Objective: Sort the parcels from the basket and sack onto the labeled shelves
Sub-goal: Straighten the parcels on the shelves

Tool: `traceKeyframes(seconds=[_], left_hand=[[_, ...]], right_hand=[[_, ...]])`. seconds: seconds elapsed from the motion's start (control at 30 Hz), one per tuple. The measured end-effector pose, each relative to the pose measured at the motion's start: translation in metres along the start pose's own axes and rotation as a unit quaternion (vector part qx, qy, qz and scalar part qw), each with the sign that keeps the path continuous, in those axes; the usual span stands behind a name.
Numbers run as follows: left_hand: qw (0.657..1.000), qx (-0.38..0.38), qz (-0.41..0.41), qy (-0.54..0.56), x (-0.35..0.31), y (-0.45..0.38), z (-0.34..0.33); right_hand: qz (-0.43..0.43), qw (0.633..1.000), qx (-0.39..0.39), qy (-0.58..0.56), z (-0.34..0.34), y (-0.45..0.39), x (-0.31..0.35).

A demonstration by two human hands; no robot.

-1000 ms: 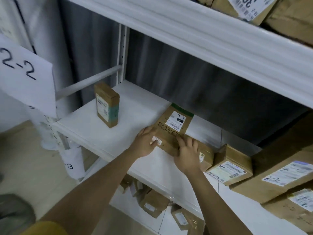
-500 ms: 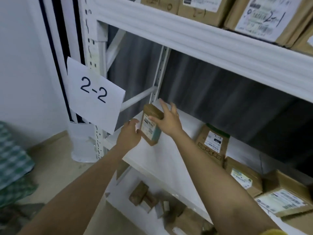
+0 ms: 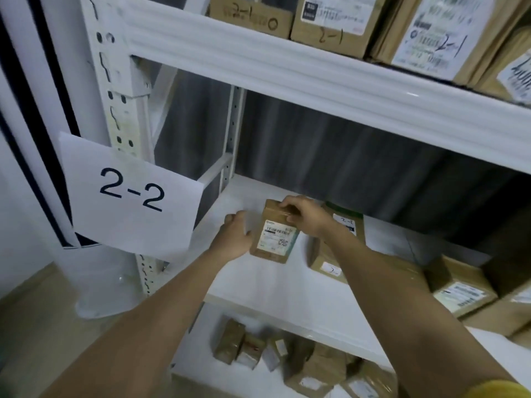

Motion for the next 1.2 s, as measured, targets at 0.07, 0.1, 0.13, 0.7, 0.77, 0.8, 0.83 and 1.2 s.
traceKeyframes(seconds=[0.07, 0.1, 0.13, 0.7, 0.77, 0.8, 0.83, 1.2], left_hand=[[1.0, 0.021, -0.019, -0.01, -0.008, -0.005, -0.01], [0.999, 0.03, -0.024, -0.013, -0.012, -0.006, -0.014], [0.999, 0.036, -0.029, -0.016, -0.015, -0.007, -0.019], [0.994, 0.089, -0.061, -0.023, -0.022, 0.005, -0.037], [0.993, 0.09, -0.066, -0.025, -0.021, 0.007, -0.037], [0.993, 0.091, -0.067, -0.025, -0.021, 0.007, -0.037], [0.993, 0.092, -0.068, -0.025, -0.021, 0.007, -0.037], [0.991, 0.11, -0.06, -0.035, -0.029, 0.013, -0.057]], right_hand=[[-0.021, 1.0, -0.008, 0.0, 0.006, 0.008, -0.014], [-0.027, 1.0, -0.01, 0.001, 0.008, 0.011, -0.019], [-0.031, 0.999, -0.011, 0.002, 0.01, 0.014, -0.023], [-0.078, 0.996, -0.035, 0.013, 0.015, 0.029, -0.044], [-0.082, 0.996, -0.041, 0.005, 0.011, 0.031, -0.043], [-0.085, 0.995, -0.047, 0.001, 0.01, 0.032, -0.042], [-0.089, 0.995, -0.055, -0.006, 0.008, 0.033, -0.042], [-0.109, 0.983, -0.137, -0.058, -0.009, 0.075, -0.031]])
Point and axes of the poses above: each hand's wrist, its own y-axis away from the middle knuckle, its own z-axis out of the back of the hand, x = y × z, the point moved 3 cm from there along -y, towards the middle knuckle, and after that the axes turned 5 degrees about x, right-handed, at the moved point
